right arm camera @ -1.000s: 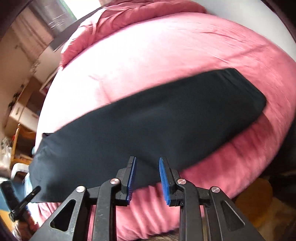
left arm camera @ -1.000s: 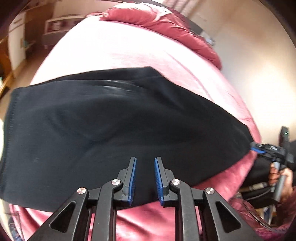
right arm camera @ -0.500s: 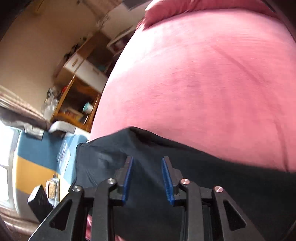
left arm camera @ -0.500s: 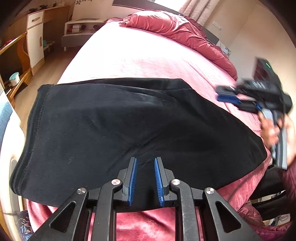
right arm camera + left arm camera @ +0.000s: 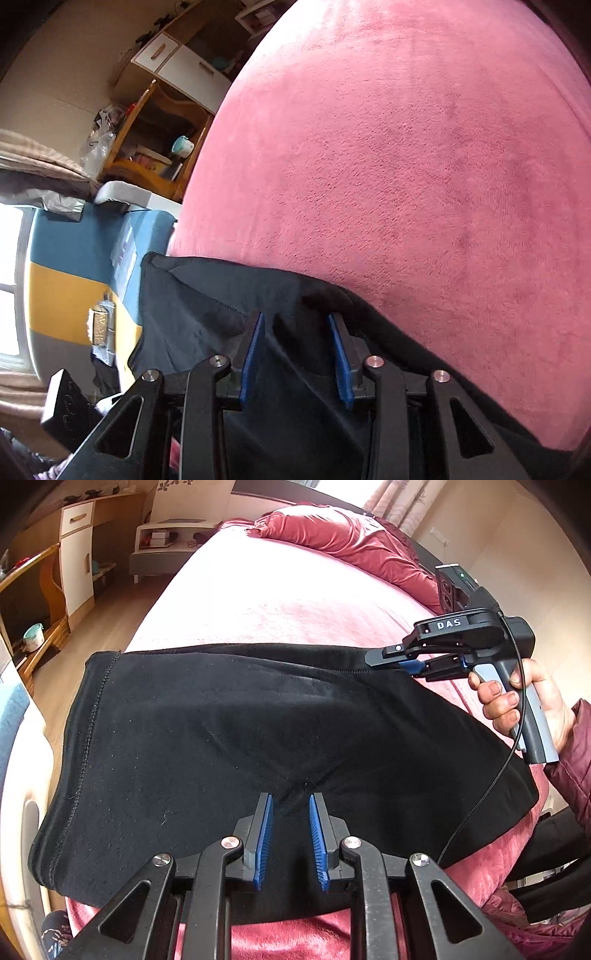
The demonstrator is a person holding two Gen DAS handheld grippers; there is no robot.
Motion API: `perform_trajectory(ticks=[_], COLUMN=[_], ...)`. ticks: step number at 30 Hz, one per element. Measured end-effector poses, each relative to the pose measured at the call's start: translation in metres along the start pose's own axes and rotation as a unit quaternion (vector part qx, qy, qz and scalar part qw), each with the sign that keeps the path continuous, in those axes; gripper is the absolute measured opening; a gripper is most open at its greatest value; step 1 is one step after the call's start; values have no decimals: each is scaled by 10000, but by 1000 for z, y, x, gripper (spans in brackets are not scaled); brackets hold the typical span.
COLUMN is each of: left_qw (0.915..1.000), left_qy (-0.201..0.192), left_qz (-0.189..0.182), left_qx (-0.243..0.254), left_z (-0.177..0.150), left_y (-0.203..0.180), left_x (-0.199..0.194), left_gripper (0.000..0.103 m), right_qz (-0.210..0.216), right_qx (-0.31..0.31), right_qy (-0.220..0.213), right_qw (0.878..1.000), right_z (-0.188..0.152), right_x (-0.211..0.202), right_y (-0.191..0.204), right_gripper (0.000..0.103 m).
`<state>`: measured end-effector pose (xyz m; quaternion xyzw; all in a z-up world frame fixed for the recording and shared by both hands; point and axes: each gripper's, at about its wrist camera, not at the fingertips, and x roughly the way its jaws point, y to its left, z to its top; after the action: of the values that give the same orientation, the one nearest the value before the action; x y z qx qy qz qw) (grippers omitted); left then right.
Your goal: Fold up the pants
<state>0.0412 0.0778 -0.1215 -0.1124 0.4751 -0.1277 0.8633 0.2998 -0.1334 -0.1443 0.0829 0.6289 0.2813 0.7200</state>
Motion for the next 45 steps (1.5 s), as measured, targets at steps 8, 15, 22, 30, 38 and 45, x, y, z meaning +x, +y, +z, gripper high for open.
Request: perform_trajectory(ticks=[8,15,22,30,38,45], left_qw=[9978,9981,9877,9597,9493,9663], left_qy=[260,128,-459,-178,123,22], left_qz=[461,282,293,543,69,263], left_qx=[-405,-536,-1469,-2750,-3142,-2561], left_z=[-7,-4,9,-21,-40,-22], left_y=[13,18,83,173,178,160], left_x=[22,6,-63,-86,-65,-61], left_gripper=[20,23,32,39,40,5], right_qz=[-30,-542,-510,-308,-517,-562], right_qx=[3,99,157,-325,-295,-76], right_qy=[-894,-674,-1247,-1310,-846,-787], right_qw=[9960,9962,9908,9904,9946,9953], right_z=[7,10,-7,-82,-147,-162], right_x=[-28,14,-37,-48,-6,6], right_y=[6,6,20,61,64,56], right_gripper=[5,6,44,45,45,45])
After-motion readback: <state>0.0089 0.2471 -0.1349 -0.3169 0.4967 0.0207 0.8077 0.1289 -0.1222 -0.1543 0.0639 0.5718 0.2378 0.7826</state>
